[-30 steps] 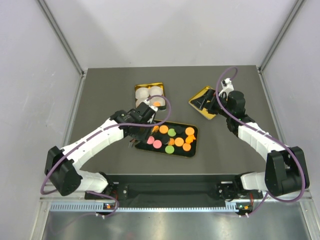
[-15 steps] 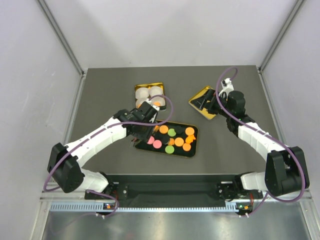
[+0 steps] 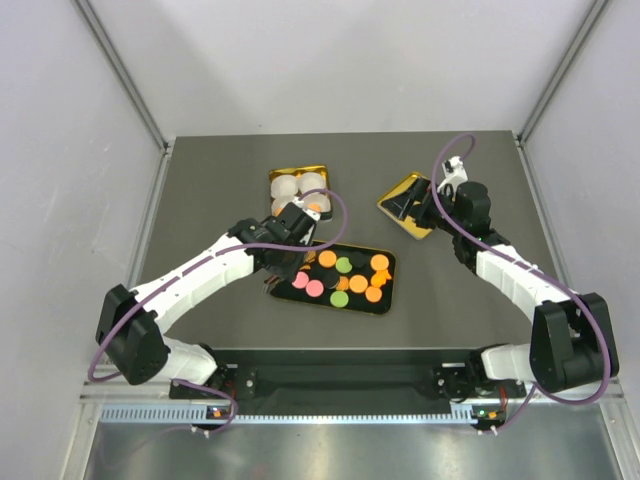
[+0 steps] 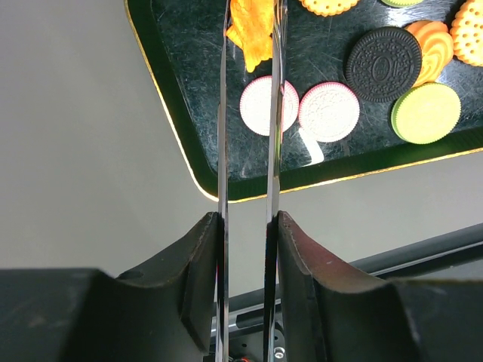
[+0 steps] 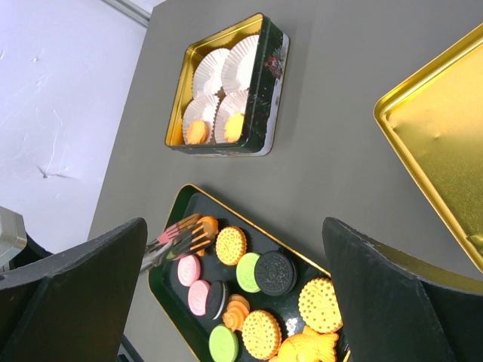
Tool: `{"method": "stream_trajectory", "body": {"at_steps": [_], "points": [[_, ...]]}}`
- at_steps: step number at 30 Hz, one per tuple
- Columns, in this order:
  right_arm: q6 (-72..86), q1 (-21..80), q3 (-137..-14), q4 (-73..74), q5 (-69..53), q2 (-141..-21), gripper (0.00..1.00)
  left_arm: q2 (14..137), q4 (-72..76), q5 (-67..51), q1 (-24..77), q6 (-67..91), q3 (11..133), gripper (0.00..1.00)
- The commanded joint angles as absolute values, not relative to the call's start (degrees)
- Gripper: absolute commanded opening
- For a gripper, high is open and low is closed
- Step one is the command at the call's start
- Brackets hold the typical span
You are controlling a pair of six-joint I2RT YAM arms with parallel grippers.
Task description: Pack the cookies
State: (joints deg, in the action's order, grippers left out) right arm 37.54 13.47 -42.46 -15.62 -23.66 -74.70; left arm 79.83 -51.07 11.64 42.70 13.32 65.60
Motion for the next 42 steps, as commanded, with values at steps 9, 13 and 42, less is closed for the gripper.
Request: {"method": "stream_trajectory", "body": {"at_steps": [9, 13, 42], "points": [[36.7, 14.2, -45.4, -17.1, -23.6, -74.4, 1.00, 76.6, -51.9, 13.2, 42.7, 13.2, 70.1, 0.27], [36.7, 14.2, -45.3, -17.1, -23.7, -74.4, 1.00, 75.7, -52.0, 14.1, 42.7, 13.2, 70.7, 0.27], [37.0, 14.2, -45.2, -17.4, -24.0, -74.6, 1.00, 75.9, -49.2, 15.9, 36.4, 15.0, 79.4, 0.27]]}}
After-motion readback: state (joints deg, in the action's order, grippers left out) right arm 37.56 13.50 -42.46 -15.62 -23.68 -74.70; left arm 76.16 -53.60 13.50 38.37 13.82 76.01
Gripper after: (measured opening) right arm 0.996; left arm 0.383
